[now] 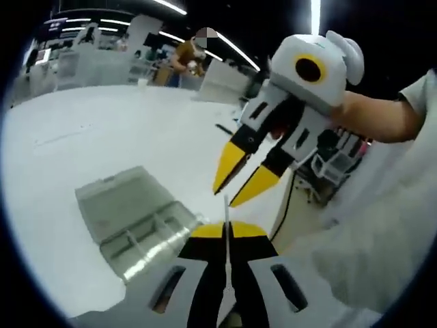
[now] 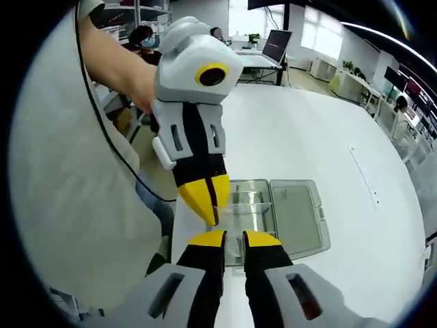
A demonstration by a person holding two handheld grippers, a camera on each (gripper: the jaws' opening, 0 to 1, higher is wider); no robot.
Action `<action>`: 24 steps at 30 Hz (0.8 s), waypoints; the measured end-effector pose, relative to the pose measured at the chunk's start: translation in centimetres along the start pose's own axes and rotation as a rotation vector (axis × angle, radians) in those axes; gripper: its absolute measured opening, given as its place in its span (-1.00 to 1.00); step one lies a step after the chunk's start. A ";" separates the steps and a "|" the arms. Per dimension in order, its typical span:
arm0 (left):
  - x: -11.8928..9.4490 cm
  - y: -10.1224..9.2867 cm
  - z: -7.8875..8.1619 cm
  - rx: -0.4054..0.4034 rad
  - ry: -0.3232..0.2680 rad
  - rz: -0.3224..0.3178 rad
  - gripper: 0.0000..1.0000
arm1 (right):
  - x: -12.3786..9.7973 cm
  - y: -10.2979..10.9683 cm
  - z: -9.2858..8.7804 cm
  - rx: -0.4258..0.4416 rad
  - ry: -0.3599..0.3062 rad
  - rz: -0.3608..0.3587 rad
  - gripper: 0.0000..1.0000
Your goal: Insert the divider into the dual guide fixture by aligning both edges with the guide slots and pushing it downward to the bottom, including one-sided entry, uneven engagement, binding, and posture correction.
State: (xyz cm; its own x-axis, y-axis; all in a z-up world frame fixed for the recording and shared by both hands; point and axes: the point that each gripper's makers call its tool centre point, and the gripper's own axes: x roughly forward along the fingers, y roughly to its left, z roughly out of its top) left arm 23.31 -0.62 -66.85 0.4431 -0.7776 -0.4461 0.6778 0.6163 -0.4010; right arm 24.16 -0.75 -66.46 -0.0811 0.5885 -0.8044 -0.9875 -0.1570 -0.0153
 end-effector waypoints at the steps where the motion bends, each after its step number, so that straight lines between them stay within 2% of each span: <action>1: 0.0 0.0 0.0 0.005 0.000 -0.001 -1.00 | 0.0 0.1 0.0 0.001 -0.001 0.004 -0.90; 7: 0.0 -0.3 0.2 0.074 -0.003 -0.007 -1.00 | 0.1 0.6 -0.1 0.006 0.005 0.034 -0.92; 24: 0.1 -0.6 -0.4 0.162 -0.009 -0.039 -1.00 | 0.6 1.5 -0.3 0.023 0.000 0.095 -0.96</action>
State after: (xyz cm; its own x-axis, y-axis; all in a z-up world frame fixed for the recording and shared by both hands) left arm 22.68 -0.97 -67.00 0.4195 -0.8018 -0.4256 0.7797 0.5584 -0.2833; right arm 22.66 -0.89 -67.14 -0.1750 0.5718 -0.8015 -0.9781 -0.1943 0.0750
